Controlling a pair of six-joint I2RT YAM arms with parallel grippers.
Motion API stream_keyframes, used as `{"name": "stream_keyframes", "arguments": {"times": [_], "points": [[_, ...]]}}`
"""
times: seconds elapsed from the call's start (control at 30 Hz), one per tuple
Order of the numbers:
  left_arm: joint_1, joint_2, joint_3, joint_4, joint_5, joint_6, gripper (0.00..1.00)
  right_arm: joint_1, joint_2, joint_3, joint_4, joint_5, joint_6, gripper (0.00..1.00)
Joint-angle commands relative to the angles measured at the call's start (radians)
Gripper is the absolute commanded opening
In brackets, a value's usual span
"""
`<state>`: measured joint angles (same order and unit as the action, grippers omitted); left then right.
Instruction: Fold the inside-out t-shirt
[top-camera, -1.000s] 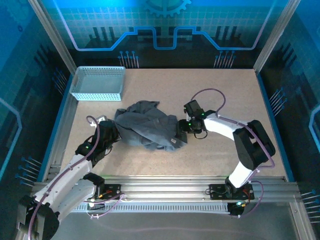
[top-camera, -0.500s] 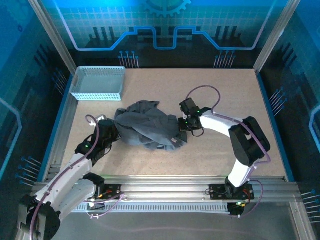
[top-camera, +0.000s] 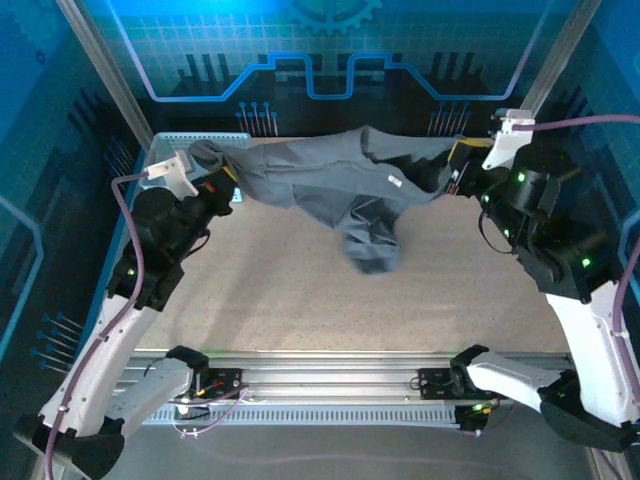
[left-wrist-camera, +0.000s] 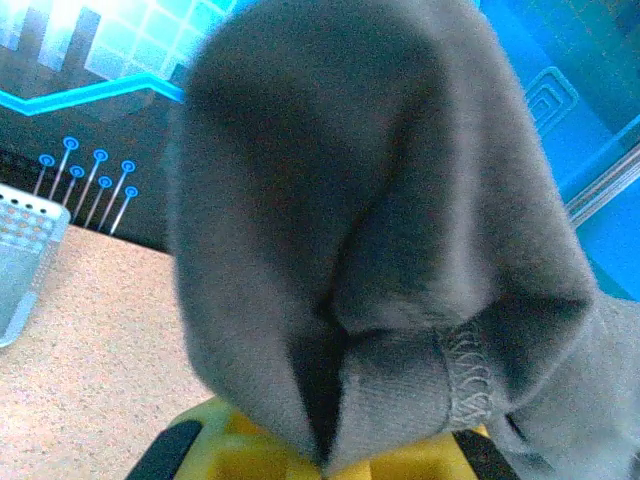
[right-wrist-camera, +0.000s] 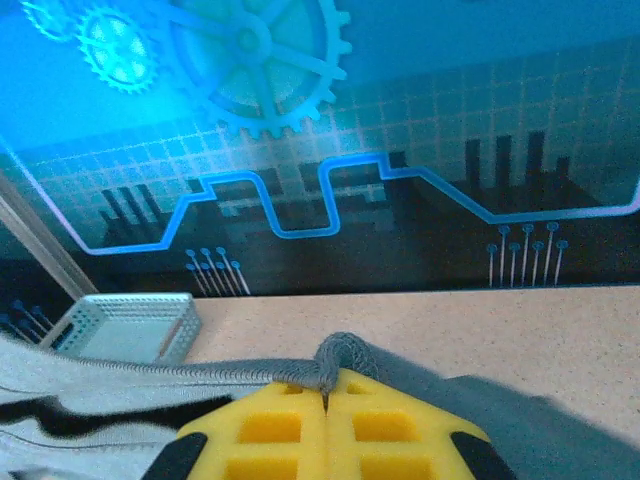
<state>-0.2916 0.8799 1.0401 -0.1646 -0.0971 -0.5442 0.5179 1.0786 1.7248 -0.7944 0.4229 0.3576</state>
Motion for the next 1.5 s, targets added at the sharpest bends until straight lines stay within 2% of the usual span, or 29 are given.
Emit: {"name": "stream_keyframes", "arguments": {"times": [0.0, 0.07, 0.2, 0.27, 0.33, 0.4, 0.47, 0.57, 0.67, 0.8, 0.97, 1.1, 1.2, 1.47], "points": [[0.02, 0.097, -0.037, -0.14, -0.097, 0.033, 0.0, 0.101, 0.105, -0.123, -0.123, 0.122, 0.008, 0.0], [0.047, 0.153, -0.071, -0.201, -0.108, 0.009, 0.0, 0.142, 0.149, -0.207, -0.08, 0.075, 0.035, 0.0], [0.097, 0.236, -0.181, -0.203, -0.021, -0.029, 0.0, 0.186, 0.306, -0.329, 0.023, -0.063, 0.093, 0.0], [0.111, 0.255, -0.231, -0.197, -0.02, -0.051, 0.0, 0.198, 0.4, -0.344, 0.055, -0.129, 0.099, 0.14], [0.138, 0.275, -0.267, -0.198, -0.015, -0.076, 0.0, 0.203, 0.484, -0.335, 0.055, -0.176, 0.099, 0.38], [0.172, 0.289, -0.287, -0.201, 0.006, -0.085, 0.0, 0.201, 0.513, -0.328, 0.033, -0.157, 0.091, 0.52], [0.195, 0.294, -0.298, -0.204, 0.015, -0.085, 0.0, 0.183, 0.49, -0.36, 0.032, -0.136, 0.08, 0.62], [0.209, 0.291, -0.314, -0.198, 0.013, -0.078, 0.0, 0.116, 0.403, -0.447, 0.044, -0.146, 0.073, 0.7], [0.215, 0.292, -0.326, -0.187, 0.006, -0.077, 0.0, 0.0, 0.319, -0.568, 0.052, -0.169, 0.085, 0.72], [0.227, 0.295, -0.341, -0.176, 0.005, -0.082, 0.0, -0.197, 0.252, -0.736, 0.085, -0.266, 0.124, 0.71], [0.241, 0.293, -0.351, -0.168, 0.017, -0.091, 0.0, -0.322, 0.271, -0.839, 0.096, -0.222, 0.213, 0.71], [0.244, 0.286, -0.353, -0.171, 0.023, -0.088, 0.0, -0.455, 0.285, -0.928, 0.195, -0.319, 0.236, 0.67], [0.247, 0.279, -0.357, -0.174, 0.028, -0.088, 0.0, -0.492, 0.31, -0.928, 0.221, -0.332, 0.238, 0.66], [0.25, 0.266, -0.364, -0.171, 0.031, -0.089, 0.0, -0.51, 0.425, -0.908, 0.266, -0.358, 0.254, 0.59]]}}
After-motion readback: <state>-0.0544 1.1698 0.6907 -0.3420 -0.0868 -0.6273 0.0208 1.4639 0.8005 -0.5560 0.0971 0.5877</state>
